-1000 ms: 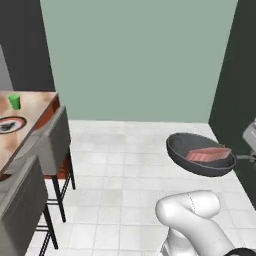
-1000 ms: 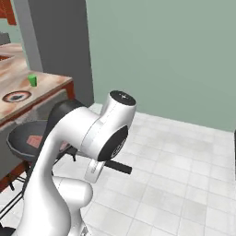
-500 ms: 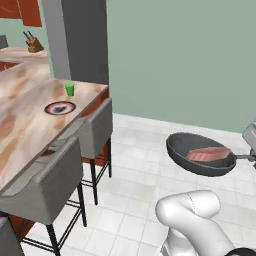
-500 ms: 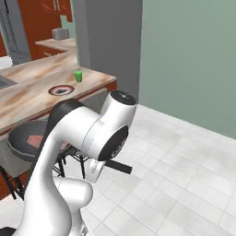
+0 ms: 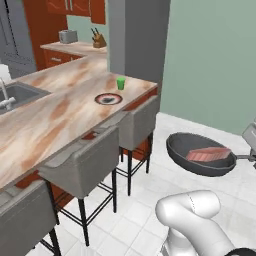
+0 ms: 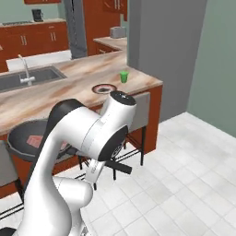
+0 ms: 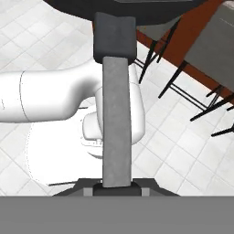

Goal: Pick up the pan with the steak in it and place it on the dining table. Then place the steak on the plate.

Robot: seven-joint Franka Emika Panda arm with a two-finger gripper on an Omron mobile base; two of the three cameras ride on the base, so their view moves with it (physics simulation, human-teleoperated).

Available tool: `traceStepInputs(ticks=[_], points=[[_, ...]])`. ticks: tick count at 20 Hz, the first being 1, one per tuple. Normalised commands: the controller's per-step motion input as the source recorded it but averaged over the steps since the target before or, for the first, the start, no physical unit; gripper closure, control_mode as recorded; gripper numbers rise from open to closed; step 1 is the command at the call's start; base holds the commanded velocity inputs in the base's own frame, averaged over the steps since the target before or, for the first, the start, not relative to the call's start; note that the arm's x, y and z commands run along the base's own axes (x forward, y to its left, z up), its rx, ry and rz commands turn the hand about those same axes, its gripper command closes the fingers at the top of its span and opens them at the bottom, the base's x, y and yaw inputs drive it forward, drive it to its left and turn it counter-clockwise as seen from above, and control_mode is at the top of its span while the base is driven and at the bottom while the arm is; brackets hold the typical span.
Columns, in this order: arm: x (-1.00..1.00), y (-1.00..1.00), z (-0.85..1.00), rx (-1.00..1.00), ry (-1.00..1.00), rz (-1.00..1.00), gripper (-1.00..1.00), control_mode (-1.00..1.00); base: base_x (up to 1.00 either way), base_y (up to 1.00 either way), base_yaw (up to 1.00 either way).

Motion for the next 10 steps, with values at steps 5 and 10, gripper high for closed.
traceStepInputs(ticks=[5, 10], points=[[0.00, 0.00, 0.00, 0.00, 0.00, 0.00, 1.00, 1.00, -0.02, 0.00, 0.50], [0.00, 0.00, 0.00, 0.00, 0.00, 0.00, 1.00, 1.00, -0.03, 0.00, 0.50]])
